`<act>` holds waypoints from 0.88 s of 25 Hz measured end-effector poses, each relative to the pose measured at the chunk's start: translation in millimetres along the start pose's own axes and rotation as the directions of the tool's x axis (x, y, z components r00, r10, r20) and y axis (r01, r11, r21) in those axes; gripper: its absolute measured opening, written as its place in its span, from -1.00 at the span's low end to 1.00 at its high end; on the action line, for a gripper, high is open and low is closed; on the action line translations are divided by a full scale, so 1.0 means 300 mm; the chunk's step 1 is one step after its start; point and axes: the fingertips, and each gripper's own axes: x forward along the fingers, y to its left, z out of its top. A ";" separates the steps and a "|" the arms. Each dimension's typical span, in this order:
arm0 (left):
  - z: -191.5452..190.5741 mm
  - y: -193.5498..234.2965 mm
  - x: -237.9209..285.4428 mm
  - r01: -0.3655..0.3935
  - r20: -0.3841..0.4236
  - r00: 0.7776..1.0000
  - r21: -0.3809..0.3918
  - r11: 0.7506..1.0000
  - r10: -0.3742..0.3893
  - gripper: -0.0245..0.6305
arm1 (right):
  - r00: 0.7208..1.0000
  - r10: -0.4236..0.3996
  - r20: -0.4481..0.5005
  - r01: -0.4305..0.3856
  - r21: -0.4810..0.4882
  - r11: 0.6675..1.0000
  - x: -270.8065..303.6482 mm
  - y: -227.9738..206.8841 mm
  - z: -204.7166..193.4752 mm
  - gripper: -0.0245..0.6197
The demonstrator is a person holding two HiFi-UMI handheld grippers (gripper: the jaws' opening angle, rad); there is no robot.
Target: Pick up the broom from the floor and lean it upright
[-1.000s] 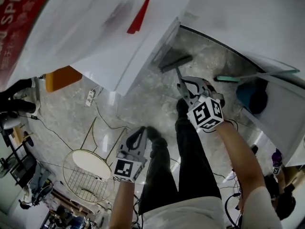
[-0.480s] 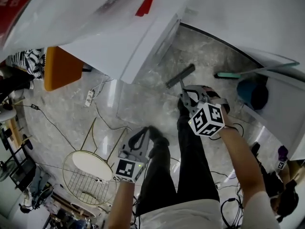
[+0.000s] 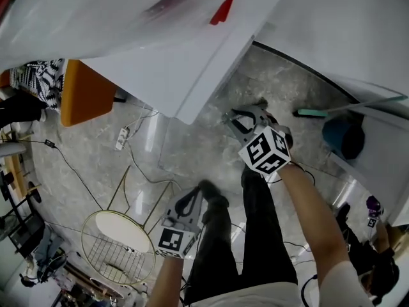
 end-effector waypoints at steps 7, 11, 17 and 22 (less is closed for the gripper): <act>-0.008 -0.018 0.044 0.028 0.015 0.999 -0.021 0.999 -0.028 -0.89 | 1.000 -0.021 0.019 0.021 0.020 1.000 0.055 -0.073 0.034 -0.65; -0.004 -0.023 0.063 0.023 -0.004 1.000 -0.014 1.000 -0.023 -0.89 | 0.998 -0.049 0.045 0.048 0.026 0.999 0.063 -0.089 0.045 -0.64; -0.006 -0.021 0.068 0.016 0.000 1.000 -0.011 1.000 -0.016 -0.89 | 0.996 -0.071 0.059 0.070 0.022 0.997 0.085 -0.099 0.055 -0.64; -0.014 -0.022 0.072 0.010 0.025 1.000 -0.014 1.000 -0.010 -0.89 | 0.996 -0.076 0.045 0.078 -0.024 0.997 0.100 -0.098 0.041 -0.61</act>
